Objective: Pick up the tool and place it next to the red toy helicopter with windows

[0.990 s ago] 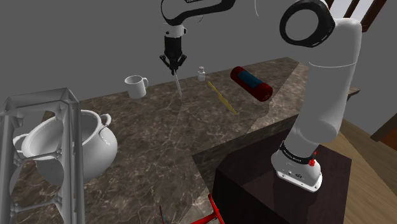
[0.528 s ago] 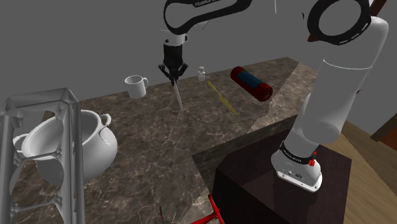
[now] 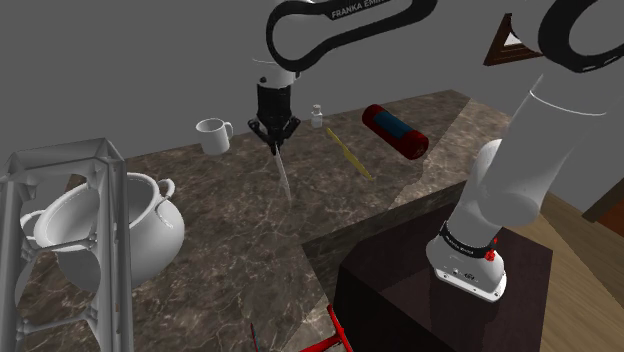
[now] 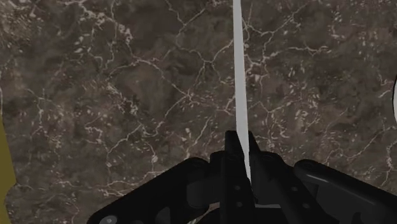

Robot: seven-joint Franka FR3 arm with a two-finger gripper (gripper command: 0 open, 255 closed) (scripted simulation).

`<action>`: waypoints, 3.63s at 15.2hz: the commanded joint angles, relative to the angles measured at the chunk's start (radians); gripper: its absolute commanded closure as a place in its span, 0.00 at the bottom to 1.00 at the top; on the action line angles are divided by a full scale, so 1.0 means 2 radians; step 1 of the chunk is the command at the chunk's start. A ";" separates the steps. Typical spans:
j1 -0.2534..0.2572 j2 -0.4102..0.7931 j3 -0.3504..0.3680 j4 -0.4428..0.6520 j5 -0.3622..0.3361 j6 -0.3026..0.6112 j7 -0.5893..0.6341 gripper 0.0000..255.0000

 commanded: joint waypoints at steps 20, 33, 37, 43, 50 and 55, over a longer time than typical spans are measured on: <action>0.091 -0.073 0.116 -0.104 0.035 0.064 0.183 1.00; 0.093 -0.038 0.126 -0.160 0.031 0.154 0.180 1.00; 0.094 -0.022 0.128 -0.174 0.028 0.182 0.180 1.00; 0.094 0.004 0.131 -0.191 0.020 0.225 0.183 1.00; 0.094 0.014 0.132 -0.197 0.017 0.240 0.184 1.00; 0.094 0.014 0.132 -0.197 0.017 0.240 0.184 0.00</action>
